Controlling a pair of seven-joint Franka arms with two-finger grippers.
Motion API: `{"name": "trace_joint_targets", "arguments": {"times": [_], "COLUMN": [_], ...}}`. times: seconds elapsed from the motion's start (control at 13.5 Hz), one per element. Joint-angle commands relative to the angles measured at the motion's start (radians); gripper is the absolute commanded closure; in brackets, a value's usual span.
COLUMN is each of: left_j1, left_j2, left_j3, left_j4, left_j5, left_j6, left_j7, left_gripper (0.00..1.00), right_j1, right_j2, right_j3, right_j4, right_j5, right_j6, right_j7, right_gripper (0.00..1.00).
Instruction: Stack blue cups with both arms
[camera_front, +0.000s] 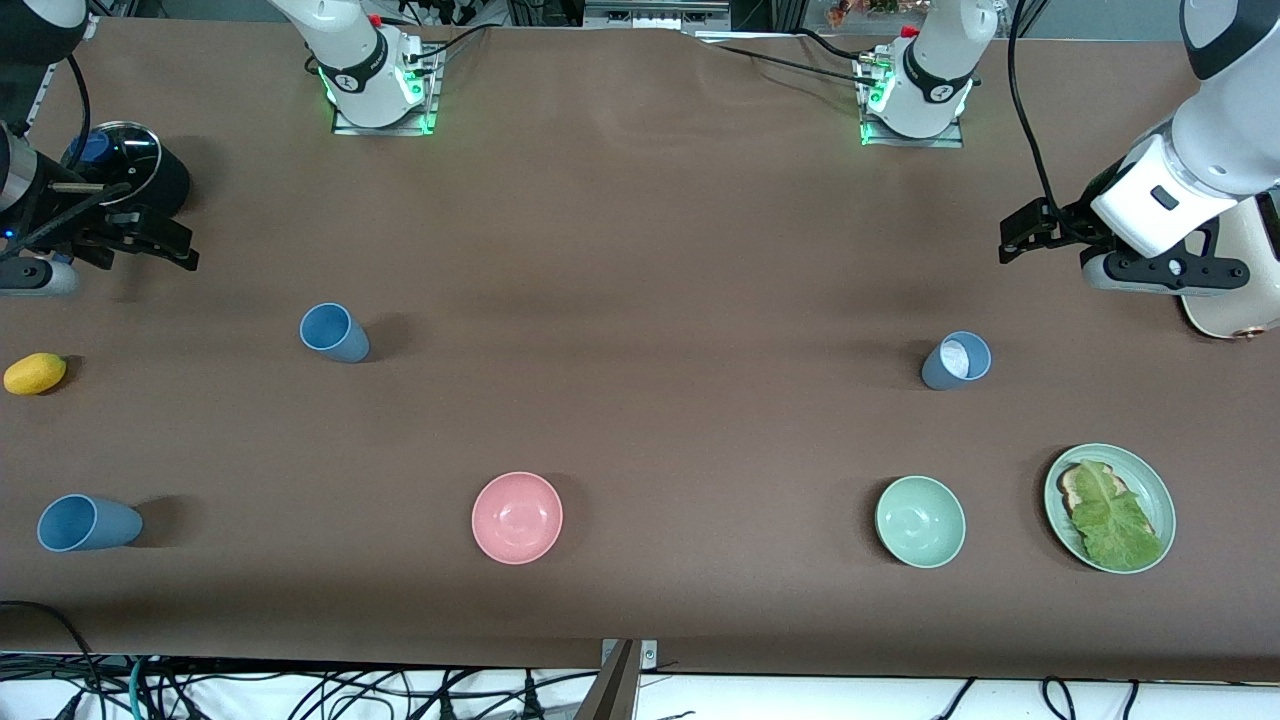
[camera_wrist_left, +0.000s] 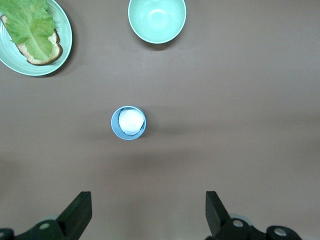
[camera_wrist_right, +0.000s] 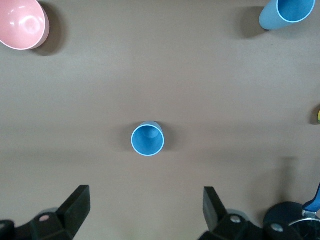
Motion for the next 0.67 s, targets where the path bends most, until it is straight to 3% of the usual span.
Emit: {"name": "trace_joint_targets", "arguments": {"times": [0.0, 0.59], "left_j1": [0.015, 0.015], "left_j2": [0.015, 0.013], "left_j3": [-0.006, -0.011], "left_j4": [0.034, 0.033], "left_j5": [-0.012, -0.012], "left_j6": [-0.027, -0.033], "left_j7": [0.023, 0.021], "left_gripper": [0.0, 0.0], "right_j1": [-0.017, -0.017], "right_j2": [-0.012, -0.012], "right_j3": [0.014, 0.014], "right_j4": [-0.012, -0.013], "right_j5": [-0.002, -0.001], "right_j6": [-0.002, -0.004], "right_j7": [0.008, 0.003], "right_gripper": [0.0, 0.0]}}
